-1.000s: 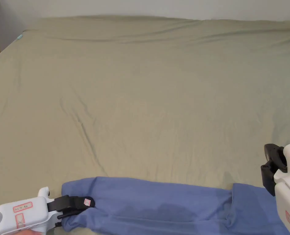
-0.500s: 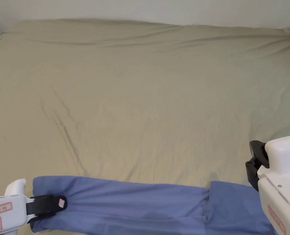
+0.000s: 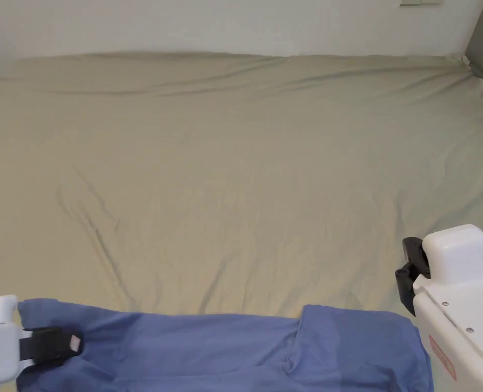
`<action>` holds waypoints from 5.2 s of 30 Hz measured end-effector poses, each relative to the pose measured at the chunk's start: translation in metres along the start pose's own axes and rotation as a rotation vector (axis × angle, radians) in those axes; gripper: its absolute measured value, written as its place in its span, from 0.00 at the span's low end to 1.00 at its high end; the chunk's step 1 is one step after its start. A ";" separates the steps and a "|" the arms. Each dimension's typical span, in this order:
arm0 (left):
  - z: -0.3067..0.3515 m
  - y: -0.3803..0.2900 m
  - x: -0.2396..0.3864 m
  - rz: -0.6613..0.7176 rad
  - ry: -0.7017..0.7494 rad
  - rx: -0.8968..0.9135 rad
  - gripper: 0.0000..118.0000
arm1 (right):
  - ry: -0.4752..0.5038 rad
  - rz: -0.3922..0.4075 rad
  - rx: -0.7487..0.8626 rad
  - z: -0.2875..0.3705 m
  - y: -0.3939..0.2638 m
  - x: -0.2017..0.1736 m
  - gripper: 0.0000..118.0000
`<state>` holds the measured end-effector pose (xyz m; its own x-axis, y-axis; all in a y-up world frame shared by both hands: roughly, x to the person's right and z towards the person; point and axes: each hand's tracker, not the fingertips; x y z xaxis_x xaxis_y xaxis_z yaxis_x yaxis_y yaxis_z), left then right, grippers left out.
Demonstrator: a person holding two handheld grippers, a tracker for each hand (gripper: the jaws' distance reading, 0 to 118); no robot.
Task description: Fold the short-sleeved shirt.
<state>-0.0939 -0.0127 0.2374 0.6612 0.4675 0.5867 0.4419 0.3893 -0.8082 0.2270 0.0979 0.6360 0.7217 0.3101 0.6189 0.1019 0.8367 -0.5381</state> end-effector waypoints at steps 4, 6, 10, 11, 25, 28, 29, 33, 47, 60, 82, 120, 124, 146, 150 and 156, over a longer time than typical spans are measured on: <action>-0.020 0.000 0.059 -0.058 -0.045 -0.028 0.09 | 0.007 0.000 0.018 0.008 0.000 0.001 0.02; -0.042 -0.003 0.084 -0.079 -0.077 -0.056 0.09 | 0.008 -0.005 0.023 0.011 -0.001 0.004 0.02; -0.092 -0.012 0.111 -0.130 -0.013 -0.106 0.09 | 0.003 -0.026 0.029 0.016 -0.004 0.013 0.02; -0.105 -0.016 0.117 -0.138 0.009 -0.121 0.09 | -0.002 -0.034 0.029 0.017 -0.006 0.015 0.02; -0.134 -0.036 0.169 -0.028 -0.285 -0.165 0.99 | -0.030 -0.089 0.008 0.011 -0.013 0.039 0.02; -0.105 -0.023 0.160 -0.031 -0.278 -0.037 0.84 | -0.028 -0.090 0.009 0.011 -0.012 0.038 0.02; -0.095 -0.021 0.156 -0.054 -0.232 0.011 0.66 | -0.028 -0.088 0.009 0.011 -0.012 0.038 0.02; -0.088 -0.029 0.150 -0.221 -0.007 0.127 0.01 | -0.020 -0.082 0.009 0.011 -0.012 0.033 0.02; -0.168 -0.135 0.209 -0.651 0.276 0.152 0.00 | -0.005 -0.049 0.001 0.017 -0.012 0.025 0.02; -0.126 -0.097 0.191 -0.265 -0.360 0.120 0.00 | 0.006 -0.031 -0.004 0.012 -0.008 0.022 0.02; -0.161 -0.058 -0.004 0.421 -0.681 -0.165 0.93 | 0.036 0.005 -0.037 -0.001 -0.009 0.006 0.02; -0.006 0.022 0.094 -0.319 0.255 -0.010 0.11 | 0.075 0.029 0.004 0.011 0.002 -0.010 0.02; -0.042 0.010 0.127 -0.340 0.144 -0.074 0.11 | 0.076 0.033 0.000 0.011 -0.001 -0.008 0.02; -0.131 -0.050 0.206 -0.087 -0.292 -0.130 1.00 | 0.058 0.008 -0.047 0.005 -0.014 0.005 0.02; -0.099 -0.038 0.187 -0.112 -0.188 0.048 0.58 | 0.055 0.014 -0.036 0.007 -0.009 0.005 0.02; -0.097 -0.055 0.183 -0.383 0.076 0.214 0.00 | 0.052 0.015 -0.027 0.011 -0.007 0.003 0.02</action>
<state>0.0609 -0.0256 0.3845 0.5206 0.2007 0.8299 0.5334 0.6826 -0.4996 0.2212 0.0975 0.6481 0.7578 0.2984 0.5802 0.1084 0.8193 -0.5630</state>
